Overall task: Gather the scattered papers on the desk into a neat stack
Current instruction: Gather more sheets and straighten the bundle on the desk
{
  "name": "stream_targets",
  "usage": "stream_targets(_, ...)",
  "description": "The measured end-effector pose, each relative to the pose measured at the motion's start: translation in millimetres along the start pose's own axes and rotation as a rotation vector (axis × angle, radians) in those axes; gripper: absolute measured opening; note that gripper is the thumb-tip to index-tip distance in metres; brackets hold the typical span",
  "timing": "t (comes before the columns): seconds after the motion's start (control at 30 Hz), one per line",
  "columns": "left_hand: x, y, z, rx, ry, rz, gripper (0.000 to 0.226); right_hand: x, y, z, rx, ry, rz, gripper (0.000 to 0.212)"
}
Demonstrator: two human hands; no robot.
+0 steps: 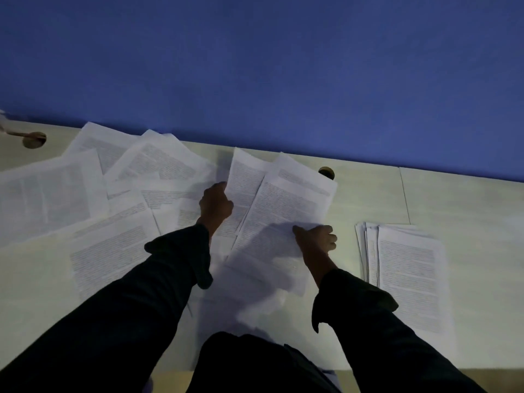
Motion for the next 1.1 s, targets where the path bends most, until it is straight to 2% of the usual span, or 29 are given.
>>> stream_targets(0.1,12,8,-19,0.072,-0.04,0.036,0.047,11,3,10,0.019,0.01,0.011,0.094)
stream_targets(0.23,9,28,-48,-0.036,-0.168,0.179,0.099,24,16,21,0.073,-0.006,0.026,0.097)
stream_targets(0.33,12,50,-59,-0.082,-0.187,0.229,0.116,28,19,26,0.015,-0.039,0.015,0.097)
stream_targets(0.4,13,58,-64,-0.015,-0.184,0.226,0.111,32,17,25,0.025,-0.046,0.022,0.097)
stream_targets(0.53,11,62,-70,0.158,-0.104,0.186,0.096,40,13,16,0.216,-0.062,0.055,0.09)
stream_targets(0.6,14,66,-71,0.133,-0.055,0.249,0.093,42,11,15,0.272,-0.093,0.068,0.084)
stream_targets(0.7,16,70,-73,-0.146,-0.057,0.376,0.094,46,10,16,0.302,-0.139,0.131,0.077)
stream_targets(0.77,12,68,-73,-0.316,-0.02,0.44,0.079,46,9,15,0.327,-0.173,0.197,0.071)
stream_targets(0.83,5,60,-68,-0.461,0.041,0.492,0.055,46,5,11,0.362,-0.211,0.244,0.077)
stream_targets(0.9,-6,45,-59,-0.616,0.066,0.54,0.046,45,-1,4,0.45,-0.224,0.314,0.08)
stream_targets(0.93,-10,39,-54,-0.703,0.043,0.535,0.046,44,-5,-1,0.506,-0.211,0.363,0.077)
stream_targets(1.0,-15,29,-39,-0.86,-0.109,0.508,0.047,44,-10,-13,0.594,-0.2,0.419,0.07)
stream_targets(1.07,-27,24,-27,-0.915,-0.256,0.631,0.055,42,-14,-24,0.658,-0.234,0.411,0.065)
stream_targets(1.1,-36,22,-21,-0.863,-0.278,0.73,0.055,39,-15,-27,0.689,-0.245,0.413,0.063)
Point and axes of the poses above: each hand's wrist, its own x-axis towards the middle knuckle, its own y-axis out of the palm, z = x × y, the point moved 1 cm from there along x, towards the middle knuckle, and after that the axes turned 5 degrees about -y, right-handed, at the moved point
